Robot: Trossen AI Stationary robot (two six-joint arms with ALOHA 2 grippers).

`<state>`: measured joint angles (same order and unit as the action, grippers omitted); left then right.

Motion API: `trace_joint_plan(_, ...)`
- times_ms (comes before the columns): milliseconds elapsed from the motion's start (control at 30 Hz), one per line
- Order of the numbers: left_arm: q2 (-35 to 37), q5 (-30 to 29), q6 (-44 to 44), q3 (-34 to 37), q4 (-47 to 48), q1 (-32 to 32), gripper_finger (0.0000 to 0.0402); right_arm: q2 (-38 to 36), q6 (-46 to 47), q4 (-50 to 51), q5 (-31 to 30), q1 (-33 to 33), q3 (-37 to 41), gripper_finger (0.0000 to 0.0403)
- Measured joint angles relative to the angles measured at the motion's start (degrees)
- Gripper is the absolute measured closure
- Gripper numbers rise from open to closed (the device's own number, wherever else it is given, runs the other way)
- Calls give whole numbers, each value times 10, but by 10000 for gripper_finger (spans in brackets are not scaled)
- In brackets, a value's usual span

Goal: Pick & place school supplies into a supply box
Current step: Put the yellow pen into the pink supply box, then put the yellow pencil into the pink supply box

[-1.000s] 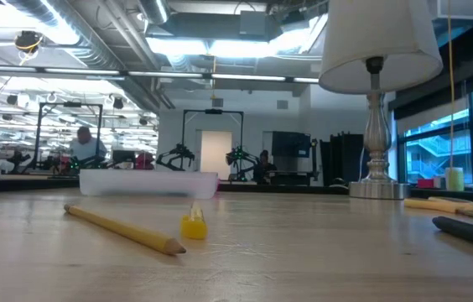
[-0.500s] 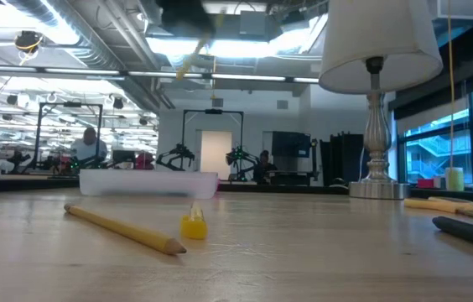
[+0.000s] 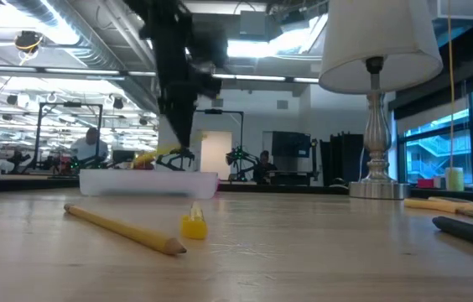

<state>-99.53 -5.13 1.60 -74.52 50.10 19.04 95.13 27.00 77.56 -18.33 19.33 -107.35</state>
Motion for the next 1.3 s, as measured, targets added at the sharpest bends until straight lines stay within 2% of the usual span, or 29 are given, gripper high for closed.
trace_joint_plan(133, -37, 3, -21, 0, -1, 10, 376, 0, 34, 16, 0, 0, 0, 188)
trace_joint_plan(367, -65, 4, -43, 0, -2, 14, 375, 0, 117, 126, 4, 17, 0, 188)
trace_joint_plan(833, -69, 5, -39, 0, -1, 15, 375, -12, 209, 121, 8, 66, 123, 207)
trace_joint_plan(1167, -69, 22, -16, 0, -1, 9, 348, -12, 241, 102, 35, 76, 141, 207)
trace_joint_plan(1300, -69, 23, -4, 0, 5, 9, 333, -12, 261, 105, 67, 77, 141, 207)
